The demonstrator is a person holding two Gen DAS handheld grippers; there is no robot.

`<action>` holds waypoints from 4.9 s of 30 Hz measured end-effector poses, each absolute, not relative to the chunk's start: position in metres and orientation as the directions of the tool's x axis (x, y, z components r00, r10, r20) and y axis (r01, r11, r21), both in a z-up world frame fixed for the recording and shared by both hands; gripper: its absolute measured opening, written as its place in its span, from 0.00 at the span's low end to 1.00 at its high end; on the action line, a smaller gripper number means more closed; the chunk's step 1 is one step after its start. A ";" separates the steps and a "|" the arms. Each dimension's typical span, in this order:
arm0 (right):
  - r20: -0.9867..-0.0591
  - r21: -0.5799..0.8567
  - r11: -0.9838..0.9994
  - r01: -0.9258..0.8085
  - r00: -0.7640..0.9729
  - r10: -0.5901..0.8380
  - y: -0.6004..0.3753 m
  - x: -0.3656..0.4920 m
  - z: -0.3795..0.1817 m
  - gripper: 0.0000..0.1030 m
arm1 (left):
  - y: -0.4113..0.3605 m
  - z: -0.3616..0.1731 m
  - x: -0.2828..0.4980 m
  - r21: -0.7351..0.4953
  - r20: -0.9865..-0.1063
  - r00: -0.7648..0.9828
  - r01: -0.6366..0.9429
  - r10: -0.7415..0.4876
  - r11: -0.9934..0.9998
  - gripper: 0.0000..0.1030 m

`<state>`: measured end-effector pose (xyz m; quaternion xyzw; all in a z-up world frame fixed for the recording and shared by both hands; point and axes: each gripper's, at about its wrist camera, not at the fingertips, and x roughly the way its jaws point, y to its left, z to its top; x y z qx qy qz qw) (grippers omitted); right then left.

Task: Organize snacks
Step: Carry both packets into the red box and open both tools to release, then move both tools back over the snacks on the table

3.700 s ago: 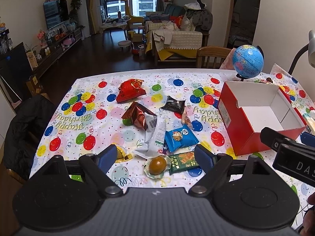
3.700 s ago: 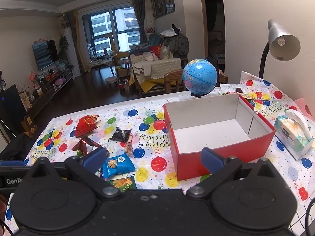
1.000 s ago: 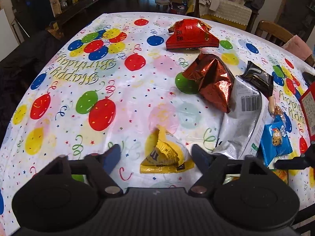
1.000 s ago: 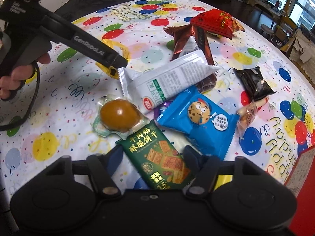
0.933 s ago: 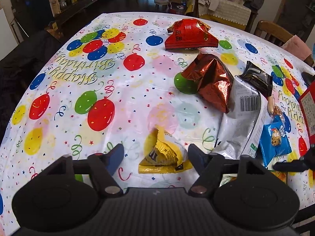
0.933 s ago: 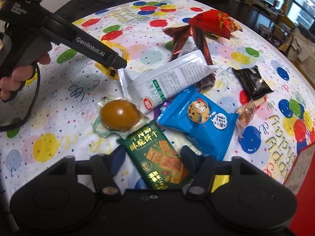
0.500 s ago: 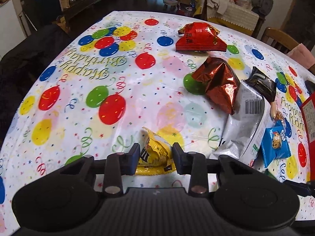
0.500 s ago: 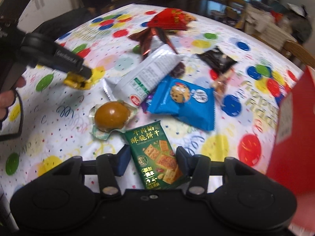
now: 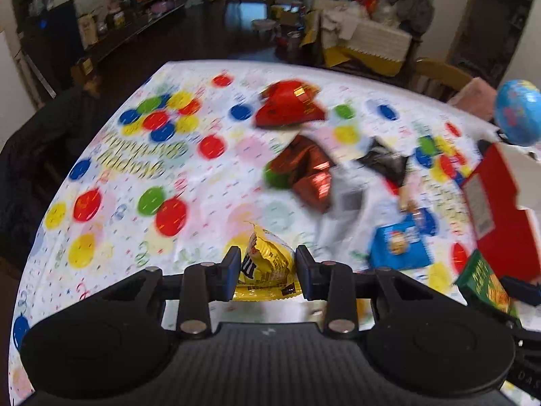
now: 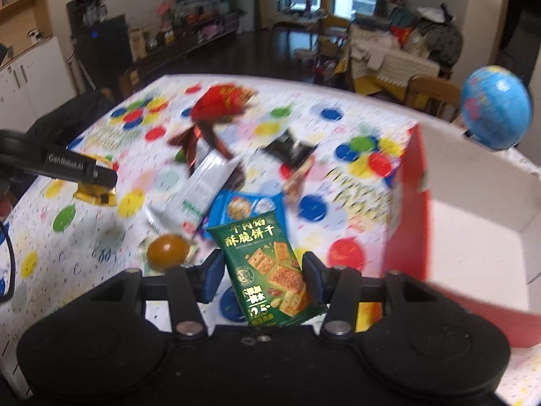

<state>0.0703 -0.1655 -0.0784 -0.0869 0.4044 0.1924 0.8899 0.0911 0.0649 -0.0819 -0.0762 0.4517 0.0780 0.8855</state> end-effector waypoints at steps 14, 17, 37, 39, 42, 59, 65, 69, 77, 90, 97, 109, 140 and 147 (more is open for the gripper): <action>-0.641 -0.030 0.976 -0.214 0.753 0.146 -0.253 0.091 -0.020 0.47 | -0.047 -0.027 0.133 -0.061 -0.727 0.682 0.058 -0.084 0.996 0.33; -0.633 -0.038 0.985 -0.165 0.767 0.104 -0.275 0.098 -0.017 0.47 | -0.075 -0.022 0.146 -0.065 -0.722 0.681 0.108 -0.122 0.992 0.33; -0.687 -0.031 0.999 0.010 0.726 -0.029 -0.394 0.129 -0.053 0.48 | -0.225 -0.056 0.206 -0.063 -0.771 0.576 0.354 -0.271 0.933 0.33; -0.704 -0.022 1.000 0.020 0.710 -0.030 -0.401 0.133 -0.060 0.48 | -0.235 -0.063 0.210 -0.056 -0.784 0.558 0.373 -0.273 0.926 0.33; -0.722 -0.016 0.999 0.034 0.691 -0.035 -0.407 0.138 -0.070 0.48 | -0.249 -0.074 0.212 -0.030 -0.805 0.532 0.408 -0.265 0.912 0.33; -0.740 0.014 1.000 0.010 0.673 0.003 -0.406 0.131 -0.079 0.62 | -0.241 -0.084 0.203 -0.024 -0.826 0.510 0.391 -0.239 0.920 0.39; -0.714 0.029 1.000 -0.002 0.700 0.022 -0.400 0.115 -0.064 0.68 | -0.236 -0.067 0.187 -0.018 -0.800 0.547 0.387 -0.246 0.922 0.40; -0.692 0.036 0.999 -0.011 0.721 0.033 -0.394 0.105 -0.051 0.71 | -0.228 -0.053 0.177 -0.011 -0.778 0.582 0.365 -0.238 0.931 0.49; -0.649 0.047 0.998 -0.034 0.759 0.056 -0.383 0.085 -0.027 0.79 | -0.205 -0.027 0.154 -0.015 -0.734 0.642 0.309 -0.220 0.951 0.58; -0.613 0.089 0.985 -0.145 0.772 0.169 -0.336 0.056 -0.006 0.93 | -0.149 -0.008 0.104 -0.019 -0.707 0.689 0.205 -0.158 0.979 0.66; -0.610 0.103 0.971 -0.217 0.757 0.234 -0.300 0.053 -0.003 0.99 | -0.110 -0.003 0.081 -0.028 -0.681 0.724 0.119 -0.106 0.993 0.77; -0.633 0.159 0.943 -0.291 0.703 0.324 -0.246 0.049 -0.016 1.00 | -0.041 -0.014 0.058 -0.018 -0.691 0.723 -0.031 0.009 0.999 0.79; -0.792 0.087 0.868 -0.489 0.494 0.358 -0.141 0.137 -0.105 0.98 | 0.026 -0.132 0.077 -0.076 -0.851 0.524 -0.049 -0.039 0.996 0.79; -0.829 0.072 0.856 -0.512 0.446 0.336 -0.125 0.162 -0.133 0.94 | 0.014 -0.146 0.090 -0.086 -0.859 0.506 -0.002 -0.073 0.996 0.75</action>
